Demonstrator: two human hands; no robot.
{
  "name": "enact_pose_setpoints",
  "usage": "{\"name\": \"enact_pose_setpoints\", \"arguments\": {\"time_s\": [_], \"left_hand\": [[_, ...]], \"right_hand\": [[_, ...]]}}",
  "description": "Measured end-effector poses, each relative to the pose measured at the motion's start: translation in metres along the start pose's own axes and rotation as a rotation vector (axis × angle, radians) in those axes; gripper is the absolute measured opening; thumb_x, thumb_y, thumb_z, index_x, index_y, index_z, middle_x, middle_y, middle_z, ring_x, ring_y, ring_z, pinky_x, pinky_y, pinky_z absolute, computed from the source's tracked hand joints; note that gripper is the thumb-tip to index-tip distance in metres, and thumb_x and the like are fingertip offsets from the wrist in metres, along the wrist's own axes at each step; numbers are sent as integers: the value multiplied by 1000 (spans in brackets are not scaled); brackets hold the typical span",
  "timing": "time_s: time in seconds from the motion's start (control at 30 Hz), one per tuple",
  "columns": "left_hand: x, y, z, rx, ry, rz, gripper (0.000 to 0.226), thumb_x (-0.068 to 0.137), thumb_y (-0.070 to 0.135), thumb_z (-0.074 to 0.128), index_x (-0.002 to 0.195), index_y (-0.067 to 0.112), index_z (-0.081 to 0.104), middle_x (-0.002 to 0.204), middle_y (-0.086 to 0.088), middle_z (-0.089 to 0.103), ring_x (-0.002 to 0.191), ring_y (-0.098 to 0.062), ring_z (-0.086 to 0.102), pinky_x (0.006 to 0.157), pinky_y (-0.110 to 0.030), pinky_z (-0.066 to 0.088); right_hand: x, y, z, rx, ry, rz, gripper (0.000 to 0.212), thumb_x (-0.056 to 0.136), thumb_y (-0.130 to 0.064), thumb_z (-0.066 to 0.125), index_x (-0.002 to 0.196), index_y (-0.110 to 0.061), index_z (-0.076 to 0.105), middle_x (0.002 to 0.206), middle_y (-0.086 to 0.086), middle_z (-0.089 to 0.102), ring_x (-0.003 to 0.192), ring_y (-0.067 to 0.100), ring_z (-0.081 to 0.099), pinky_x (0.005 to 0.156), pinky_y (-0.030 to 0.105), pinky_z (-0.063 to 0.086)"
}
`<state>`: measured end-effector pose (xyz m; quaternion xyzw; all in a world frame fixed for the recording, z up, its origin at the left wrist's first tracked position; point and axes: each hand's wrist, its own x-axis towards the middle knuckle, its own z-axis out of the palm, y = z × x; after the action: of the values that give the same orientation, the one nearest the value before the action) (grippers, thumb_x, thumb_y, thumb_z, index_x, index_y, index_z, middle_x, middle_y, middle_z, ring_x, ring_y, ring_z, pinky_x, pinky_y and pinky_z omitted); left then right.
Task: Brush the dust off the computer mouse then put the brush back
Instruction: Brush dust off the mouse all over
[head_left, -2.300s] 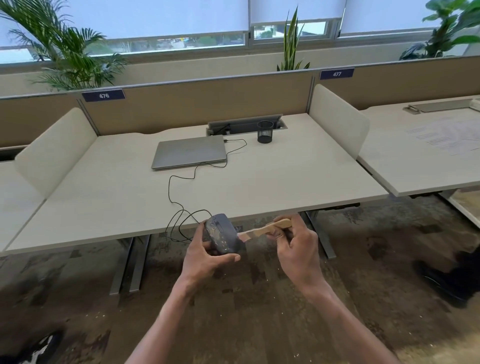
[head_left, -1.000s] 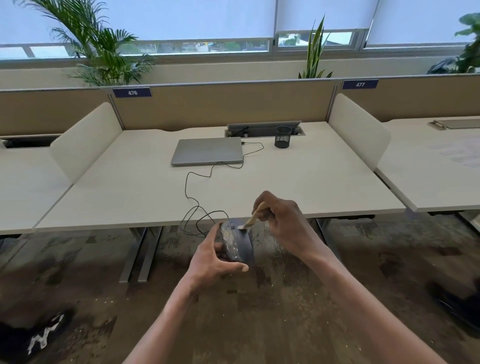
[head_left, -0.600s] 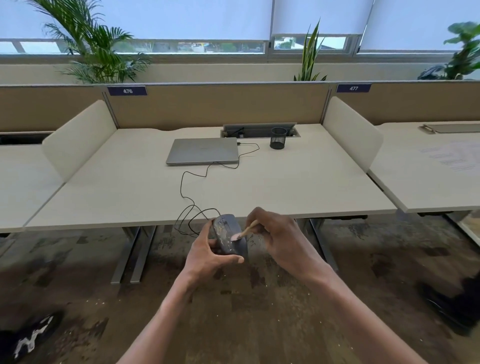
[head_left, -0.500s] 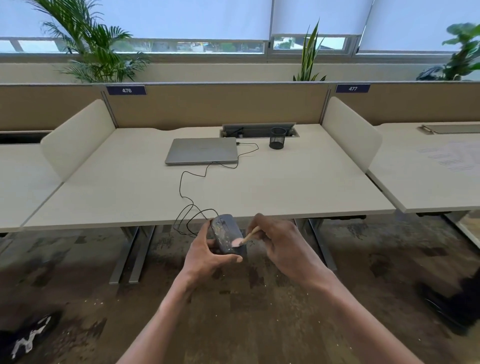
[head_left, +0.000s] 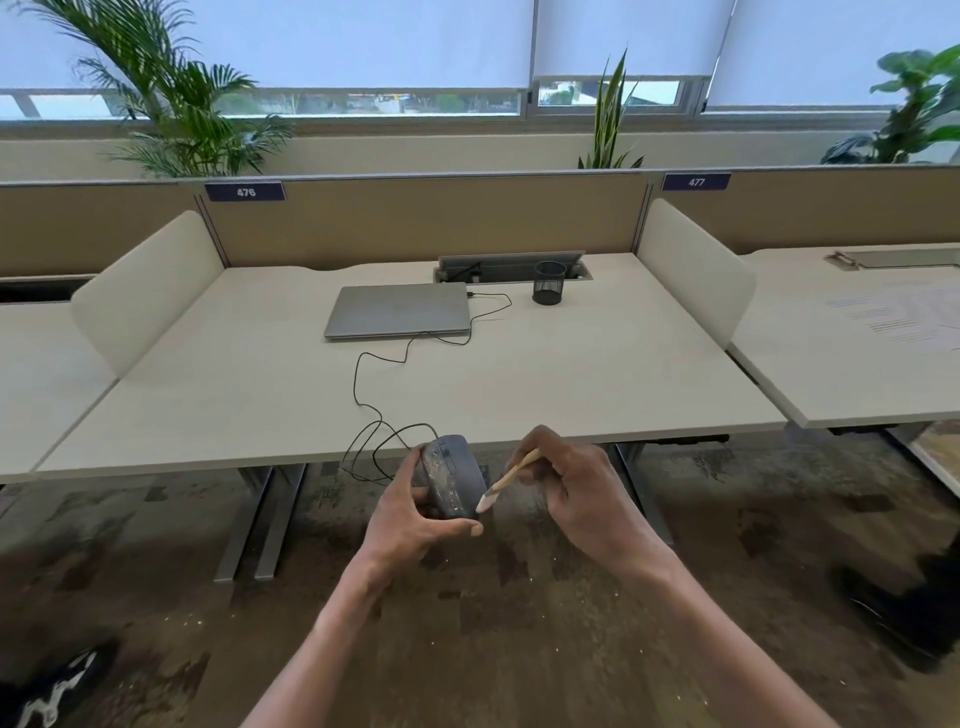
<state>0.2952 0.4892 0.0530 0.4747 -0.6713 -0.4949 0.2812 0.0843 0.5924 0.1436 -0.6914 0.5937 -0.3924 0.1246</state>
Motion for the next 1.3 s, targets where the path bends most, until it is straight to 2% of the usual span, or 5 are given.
{"name": "enact_pose_setpoints", "arguments": {"time_s": [0.4, 0.57, 0.7, 1.1, 1.3], "left_hand": [[-5, 3, 3, 16, -168, 8, 140, 41, 51, 100, 154, 39, 19, 106, -2, 78, 99, -16, 76, 99, -47, 56], [-5, 4, 5, 31, -172, 2, 143, 43, 45, 101, 157, 34, 15, 111, -3, 77, 100, -15, 76, 99, -45, 57], [-2, -1, 3, -3, -157, -14, 141, 46, 38, 102, 157, 34, 16, 104, -1, 80, 94, -17, 78, 96, -46, 58], [4, -4, -3, 27, -33, -17, 139, 36, 57, 100, 151, 36, 27, 111, -5, 77, 96, -17, 77, 93, -47, 60], [-1, -2, -2, 56, -66, -8, 138, 41, 54, 100, 154, 35, 23, 108, 0, 78, 96, -12, 76, 97, -44, 58]], "right_hand": [[47, 23, 9, 32, 159, -19, 27, 90, 14, 57, 100, -11, 62, 89, 4, 72, 83, 11, 71, 71, 32, 61], [54, 23, 13, -7, 196, -38, 24, 91, 13, 58, 98, -10, 61, 80, 2, 70, 80, -8, 65, 64, 26, 56], [49, 16, 10, 9, 80, -60, 25, 89, 14, 58, 100, -9, 63, 87, 3, 72, 81, 11, 70, 70, 28, 58], [31, 1, -12, 43, -173, 32, 42, 84, 17, 50, 92, -24, 58, 80, -4, 66, 80, 11, 67, 73, 37, 61], [36, 4, -5, 81, -27, 42, 36, 86, 18, 50, 98, -14, 61, 89, 3, 70, 85, 10, 71, 73, 36, 62]]}}
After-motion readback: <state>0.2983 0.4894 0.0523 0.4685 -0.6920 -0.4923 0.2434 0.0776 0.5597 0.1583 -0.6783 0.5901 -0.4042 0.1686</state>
